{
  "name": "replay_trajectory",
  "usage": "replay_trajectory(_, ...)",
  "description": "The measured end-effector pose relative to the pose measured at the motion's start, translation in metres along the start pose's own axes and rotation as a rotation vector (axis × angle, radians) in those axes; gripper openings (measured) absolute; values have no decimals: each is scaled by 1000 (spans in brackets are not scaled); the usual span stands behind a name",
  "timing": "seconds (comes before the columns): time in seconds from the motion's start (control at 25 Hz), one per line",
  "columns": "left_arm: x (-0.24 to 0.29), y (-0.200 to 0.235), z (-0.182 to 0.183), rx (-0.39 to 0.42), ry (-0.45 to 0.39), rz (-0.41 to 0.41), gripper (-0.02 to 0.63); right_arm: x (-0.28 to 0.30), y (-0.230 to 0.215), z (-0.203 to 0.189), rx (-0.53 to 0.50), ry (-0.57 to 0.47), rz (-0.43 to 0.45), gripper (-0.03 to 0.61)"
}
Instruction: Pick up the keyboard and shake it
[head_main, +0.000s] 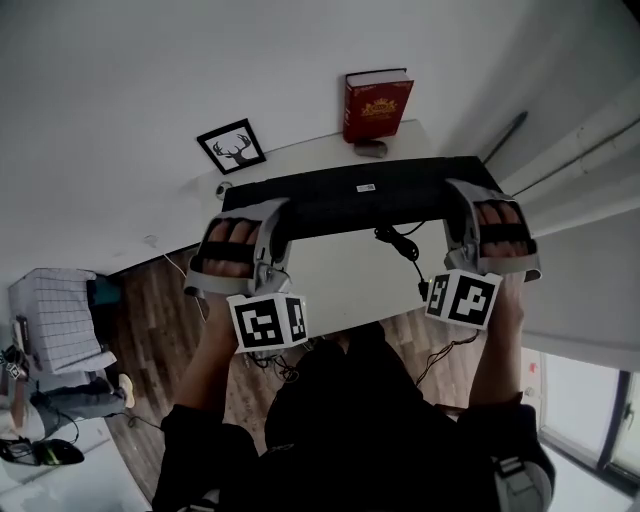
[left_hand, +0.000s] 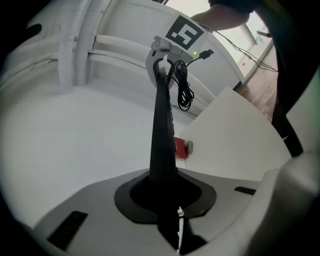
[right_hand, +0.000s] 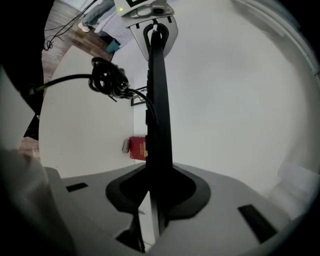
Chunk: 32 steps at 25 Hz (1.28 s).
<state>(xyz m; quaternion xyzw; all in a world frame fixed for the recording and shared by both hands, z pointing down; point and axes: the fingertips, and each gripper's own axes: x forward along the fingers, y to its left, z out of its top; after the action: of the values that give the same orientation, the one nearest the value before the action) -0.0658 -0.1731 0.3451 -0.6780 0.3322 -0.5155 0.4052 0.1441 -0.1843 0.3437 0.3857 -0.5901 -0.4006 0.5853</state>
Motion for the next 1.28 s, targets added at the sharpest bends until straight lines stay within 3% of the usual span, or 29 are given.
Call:
replay_trajectory(0.2, -8, 7, -23, -46, 50, 12, 72, 10, -12, 25, -96, -21, -27, 103)
replay_trajectory(0.32, -5, 9, -33, -82, 76, 4, 72, 18, -20, 35, -156, 3, -48, 152)
replay_trajectory(0.48, 1, 3, -41, -132, 97, -26, 75, 15, -14, 57, -164, -73, 6, 196)
replay_trajectory(0.6, 9, 0, -45, -123, 114, -31, 75, 7, -3, 80, -148, -187, 32, 195)
replay_trajectory(0.76, 14, -2, -39, -87, 103, -44, 75, 11, 4, 87, -220, -199, 9, 193)
replay_trajectory(0.88, 18, -9, -35, -92, 89, -68, 75, 12, 13, 85, -178, -200, 77, 124)
replay_trajectory(1.0, 22, -21, -33, -99, 72, -109, 77, 12, 20, 82, -124, -206, 143, 109)
replay_trajectory(1.12, 25, -31, -30, -112, 54, -129, 77, 13, 23, 78, -119, -197, 148, 107)
replay_trajectory(1.2, 26, -33, -30, -115, 63, -116, 81, 12, 20, 78, -105, -194, 145, 106)
replay_trajectory(1.28, 27, -29, -35, -67, 122, -62, 104, 13, 16, 81, -96, -190, 135, 104)
